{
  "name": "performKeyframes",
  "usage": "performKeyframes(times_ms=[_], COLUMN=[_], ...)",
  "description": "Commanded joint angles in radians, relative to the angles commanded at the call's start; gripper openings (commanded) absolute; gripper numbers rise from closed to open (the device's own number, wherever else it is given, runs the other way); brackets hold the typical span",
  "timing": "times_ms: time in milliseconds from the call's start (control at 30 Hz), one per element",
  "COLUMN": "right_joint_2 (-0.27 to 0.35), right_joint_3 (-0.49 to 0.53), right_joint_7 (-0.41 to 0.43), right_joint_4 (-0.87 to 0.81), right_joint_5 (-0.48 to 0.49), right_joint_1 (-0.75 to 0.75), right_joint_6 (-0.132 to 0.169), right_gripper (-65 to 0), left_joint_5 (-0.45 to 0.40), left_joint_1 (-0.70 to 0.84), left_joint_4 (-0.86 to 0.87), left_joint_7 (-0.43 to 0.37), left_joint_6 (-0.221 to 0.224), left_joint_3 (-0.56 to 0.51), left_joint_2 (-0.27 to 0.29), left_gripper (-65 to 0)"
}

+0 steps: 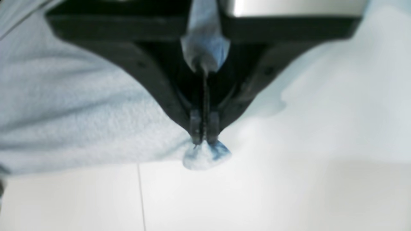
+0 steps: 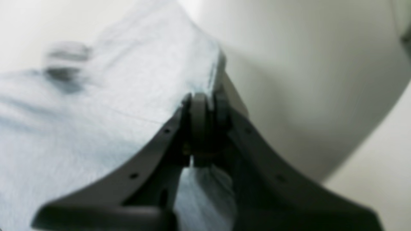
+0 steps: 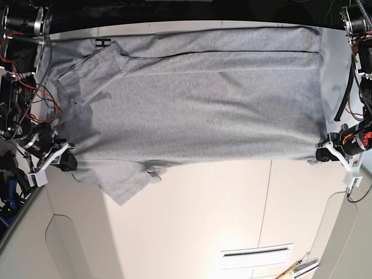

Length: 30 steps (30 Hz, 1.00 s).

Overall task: Fold the T-shirt properly
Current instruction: 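Fold the hem up over the body toward the collar with both grippers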

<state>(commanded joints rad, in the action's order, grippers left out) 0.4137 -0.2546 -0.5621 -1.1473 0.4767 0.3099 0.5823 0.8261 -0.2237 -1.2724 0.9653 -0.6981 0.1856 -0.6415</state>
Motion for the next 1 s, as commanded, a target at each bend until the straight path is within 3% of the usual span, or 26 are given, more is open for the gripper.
performKeyframes(times_ms=[200,367,433,600,900,933,1000], right_joint_2=[0.061,0.071,0.071,0.071,0.037,0.032,0.028], right_joint_3=[-0.014,-0.087,-0.12,-0.185,-0.211,-0.211,-0.211], right_joint_7=[-0.042,-0.05,-0.078,-0.124,-0.122,-0.116,-0.116], right_joint_4=[-0.172,-0.262,-0.286,-0.293,-0.243,-0.232,-0.221], right_joint_5=[0.066,0.073,0.121,0.212,0.212,0.212,0.212], right_joint_1=[-0.14,-0.249,-0.296,-0.391,-0.497,-0.497,-0.496], right_joint_6=[-0.001,-0.001,0.0,0.002,-0.003,-0.003,-0.009], right_gripper=[-65.0,-65.0,-65.0,-65.0,-65.0,-62.0,-45.8], left_joint_5=[0.024,0.049,0.054,0.114,0.13,0.13,0.13], left_joint_1=[0.093,0.215,0.278,0.425,0.537,0.538,0.54], left_joint_4=[-0.128,-0.226,-0.274,-0.383,-0.408,-0.408,-0.408], left_joint_7=[0.034,0.062,0.066,0.095,0.093,0.093,0.094], left_joint_6=[0.0,0.0,0.0,0.0,0.0,0.0,0.0], left_joint_3=[0.002,0.046,0.082,0.152,0.168,0.168,0.168], left_joint_2=[-0.03,-0.058,-0.063,-0.061,-0.038,-0.029,-0.006], left_gripper=[-65.0,-65.0,-65.0,-65.0,-65.0,-65.0,-65.0])
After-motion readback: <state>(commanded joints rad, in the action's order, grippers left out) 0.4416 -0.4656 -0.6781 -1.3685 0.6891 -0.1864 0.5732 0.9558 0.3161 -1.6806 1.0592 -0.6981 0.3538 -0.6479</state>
